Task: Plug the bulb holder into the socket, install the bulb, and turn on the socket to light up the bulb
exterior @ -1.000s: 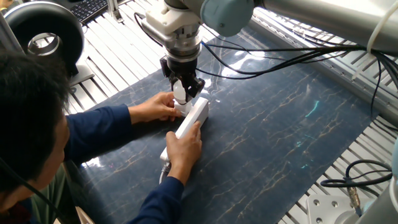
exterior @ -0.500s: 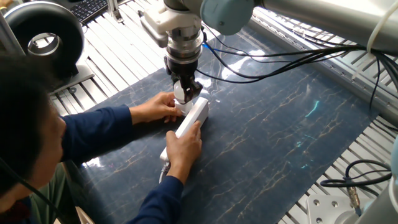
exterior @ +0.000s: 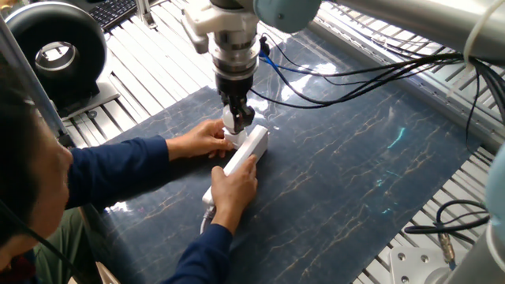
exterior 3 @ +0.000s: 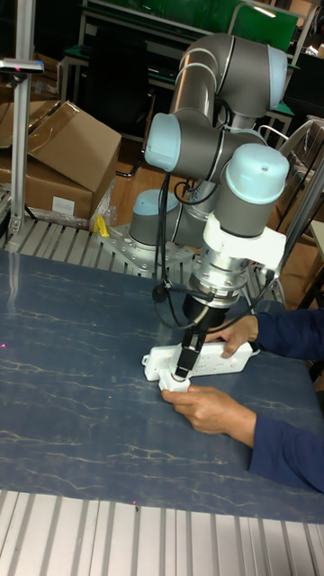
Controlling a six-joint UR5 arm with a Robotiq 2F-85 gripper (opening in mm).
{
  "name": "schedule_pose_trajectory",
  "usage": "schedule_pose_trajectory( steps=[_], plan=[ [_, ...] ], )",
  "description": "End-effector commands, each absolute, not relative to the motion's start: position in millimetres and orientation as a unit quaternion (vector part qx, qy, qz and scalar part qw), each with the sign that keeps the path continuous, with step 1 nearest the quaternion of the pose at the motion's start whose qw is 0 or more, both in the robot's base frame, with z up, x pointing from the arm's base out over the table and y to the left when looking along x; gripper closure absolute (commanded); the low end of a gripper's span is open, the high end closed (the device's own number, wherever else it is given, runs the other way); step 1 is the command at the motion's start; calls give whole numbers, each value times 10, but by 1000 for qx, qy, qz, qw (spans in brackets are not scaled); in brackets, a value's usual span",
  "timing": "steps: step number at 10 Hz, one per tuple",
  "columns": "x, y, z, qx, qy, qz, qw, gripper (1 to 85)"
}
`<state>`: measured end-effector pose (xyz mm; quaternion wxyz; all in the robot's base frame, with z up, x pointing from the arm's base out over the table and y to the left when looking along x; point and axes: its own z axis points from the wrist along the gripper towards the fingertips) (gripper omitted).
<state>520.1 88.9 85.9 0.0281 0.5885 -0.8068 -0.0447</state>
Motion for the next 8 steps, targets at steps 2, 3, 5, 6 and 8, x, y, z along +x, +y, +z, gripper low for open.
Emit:
schedule_pose_trajectory(
  steps=[2, 3, 5, 6, 8],
  plan=[
    [5156, 946, 920, 500, -861, -71, 58, 847],
    [5119, 954, 915, 469, -878, -75, 63, 847],
    [5005, 975, 930, 387, -914, -87, 83, 847],
    [4972, 952, 949, 357, -925, -91, 95, 847],
    [4939, 948, 979, 296, -943, -101, 111, 847]
  ],
)
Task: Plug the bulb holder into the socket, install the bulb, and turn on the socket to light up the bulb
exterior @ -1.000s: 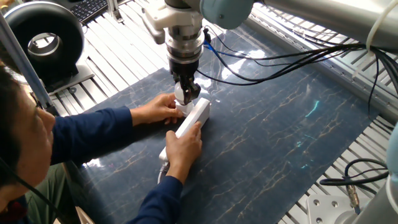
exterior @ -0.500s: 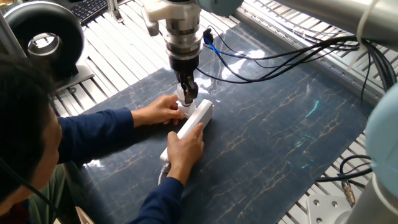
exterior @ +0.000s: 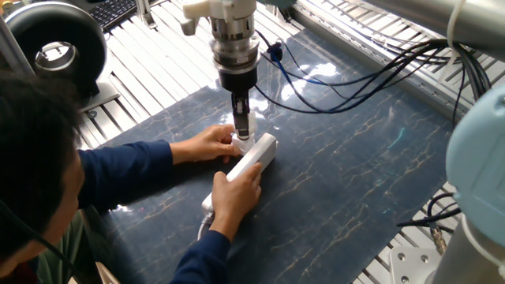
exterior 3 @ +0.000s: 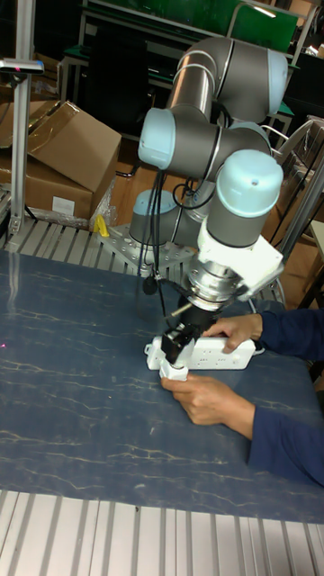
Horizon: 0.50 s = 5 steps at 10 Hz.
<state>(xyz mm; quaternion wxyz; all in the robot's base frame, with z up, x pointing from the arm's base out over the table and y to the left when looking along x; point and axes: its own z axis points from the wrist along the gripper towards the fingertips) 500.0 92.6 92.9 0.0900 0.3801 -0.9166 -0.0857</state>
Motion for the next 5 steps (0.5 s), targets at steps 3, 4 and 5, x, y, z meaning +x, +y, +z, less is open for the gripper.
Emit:
schedule_pose_trajectory(
  steps=[3, 4, 5],
  plan=[
    [4900, 1001, 935, 223, -961, -110, 119, 847],
    [4904, 978, 928, 208, -964, -107, 123, 847],
    [4921, 975, 940, 191, -966, -116, 128, 847]
  ],
)
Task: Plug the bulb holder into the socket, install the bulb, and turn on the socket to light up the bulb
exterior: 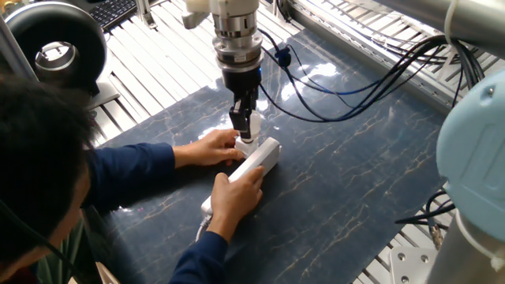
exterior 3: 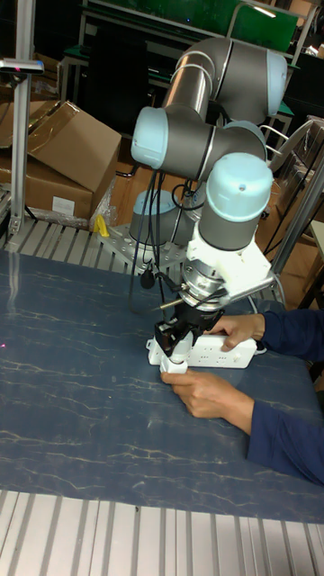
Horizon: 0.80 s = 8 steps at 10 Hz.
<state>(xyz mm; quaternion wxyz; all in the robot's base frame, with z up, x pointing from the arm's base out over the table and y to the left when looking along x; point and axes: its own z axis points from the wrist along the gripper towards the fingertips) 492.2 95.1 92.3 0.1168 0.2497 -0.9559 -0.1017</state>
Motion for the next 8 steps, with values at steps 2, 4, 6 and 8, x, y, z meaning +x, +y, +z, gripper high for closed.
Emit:
schedule_pose_trajectory(
  steps=[2, 4, 6, 8],
  plan=[
    [4962, 945, 996, 174, -969, -113, 136, 847],
    [5017, 917, 941, 175, -970, -107, 131, 833],
    [5125, 897, 947, 202, -966, -114, 118, 603],
    [5274, 784, 966, 236, -961, -99, 108, 293]
  ],
)
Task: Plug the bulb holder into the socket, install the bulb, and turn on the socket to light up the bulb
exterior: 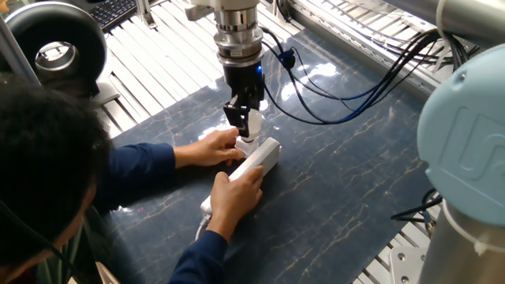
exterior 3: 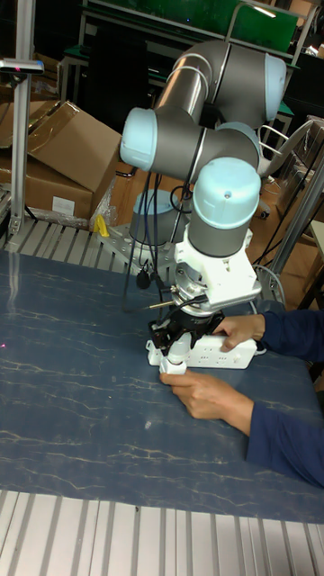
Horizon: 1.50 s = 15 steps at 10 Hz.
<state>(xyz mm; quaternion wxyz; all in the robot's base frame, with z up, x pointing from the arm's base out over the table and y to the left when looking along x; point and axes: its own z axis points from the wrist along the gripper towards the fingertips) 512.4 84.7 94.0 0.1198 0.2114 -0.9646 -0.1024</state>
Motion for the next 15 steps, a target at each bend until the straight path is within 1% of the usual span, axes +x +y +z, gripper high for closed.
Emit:
schedule_pose_trajectory(
  steps=[1, 2, 3, 4, 5, 8, 11, 14, 15],
  plan=[
    [5308, 735, 952, 241, -960, -89, 109, 263],
    [5354, 702, 922, 251, -959, -80, 102, 177],
    [5407, 693, 898, 265, -957, -77, 92, 153],
    [5463, 648, 881, 278, -955, -68, 83, 73],
    [5505, 602, 876, 285, -954, -58, 79, 50],
    [5503, 660, 965, 272, -957, -52, 84, 47],
    [5431, 850, 1079, 260, -961, -53, 84, 47],
    [5514, 961, 1090, 305, -951, -18, 44, 47],
    [5571, 922, 1143, 339, -940, 3, 35, 63]
  ],
)
